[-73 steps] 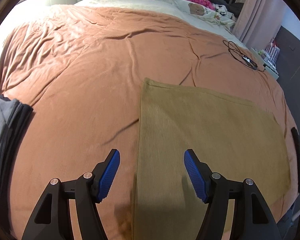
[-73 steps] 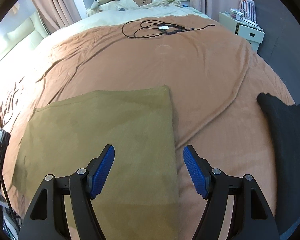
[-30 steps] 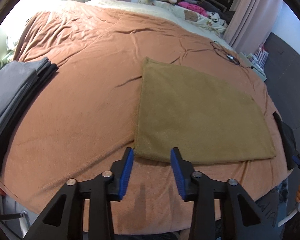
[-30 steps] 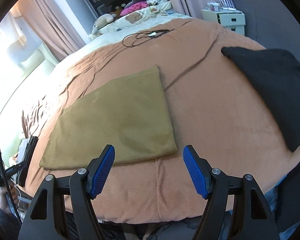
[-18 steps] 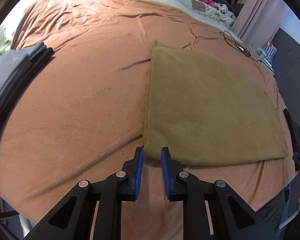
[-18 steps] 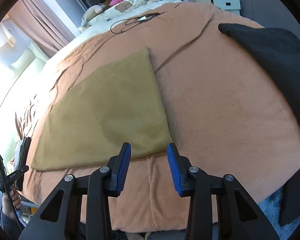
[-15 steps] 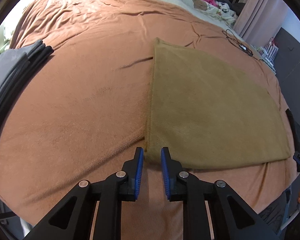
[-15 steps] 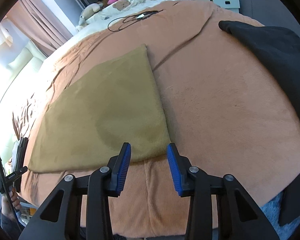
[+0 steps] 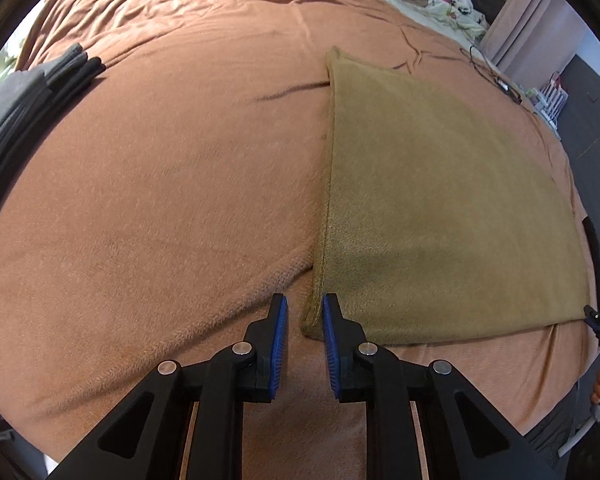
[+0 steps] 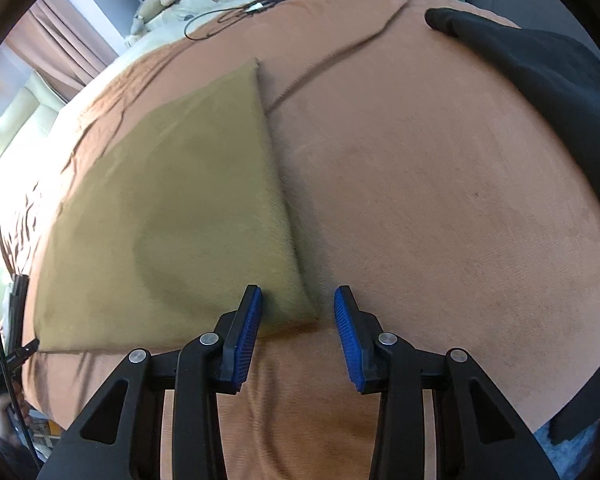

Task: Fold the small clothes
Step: 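Push both grippers against the folded shirt's side edge to square it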

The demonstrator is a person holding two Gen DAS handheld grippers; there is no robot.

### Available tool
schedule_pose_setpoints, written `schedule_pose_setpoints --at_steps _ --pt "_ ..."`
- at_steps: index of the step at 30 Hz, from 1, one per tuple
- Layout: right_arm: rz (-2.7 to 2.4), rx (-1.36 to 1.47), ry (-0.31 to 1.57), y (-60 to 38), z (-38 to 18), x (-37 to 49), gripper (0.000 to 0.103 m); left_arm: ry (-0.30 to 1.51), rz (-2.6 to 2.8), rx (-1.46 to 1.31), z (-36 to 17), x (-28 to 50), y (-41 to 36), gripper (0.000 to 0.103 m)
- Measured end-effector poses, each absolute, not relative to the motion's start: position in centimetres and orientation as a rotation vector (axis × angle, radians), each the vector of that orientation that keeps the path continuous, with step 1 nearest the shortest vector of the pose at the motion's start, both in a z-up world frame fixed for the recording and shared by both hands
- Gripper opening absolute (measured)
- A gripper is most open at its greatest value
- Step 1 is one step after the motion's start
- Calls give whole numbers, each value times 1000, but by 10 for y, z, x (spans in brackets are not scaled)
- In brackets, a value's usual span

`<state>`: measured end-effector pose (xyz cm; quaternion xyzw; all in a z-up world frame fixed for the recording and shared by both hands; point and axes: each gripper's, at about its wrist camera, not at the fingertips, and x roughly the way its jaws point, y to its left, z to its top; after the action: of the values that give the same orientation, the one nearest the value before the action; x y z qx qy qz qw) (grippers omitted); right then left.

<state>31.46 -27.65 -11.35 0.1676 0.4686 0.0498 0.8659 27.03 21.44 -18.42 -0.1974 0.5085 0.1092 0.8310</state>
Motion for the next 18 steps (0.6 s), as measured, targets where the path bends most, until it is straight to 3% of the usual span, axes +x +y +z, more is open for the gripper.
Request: schedule_pose_setpoints --at_steps 7,10,13,18 --pt "182 456 980 -288 -110 307 34 1025 219 -505 -164 254 228 21" --pt "206 523 973 -299 -112 301 35 1008 176 -559 -159 247 231 26" --pt "239 586 961 -304 -118 296 56 999 146 -626 -161 243 234 27" --pt "291 649 951 -308 -126 287 58 1013 121 -694 -170 245 232 39"
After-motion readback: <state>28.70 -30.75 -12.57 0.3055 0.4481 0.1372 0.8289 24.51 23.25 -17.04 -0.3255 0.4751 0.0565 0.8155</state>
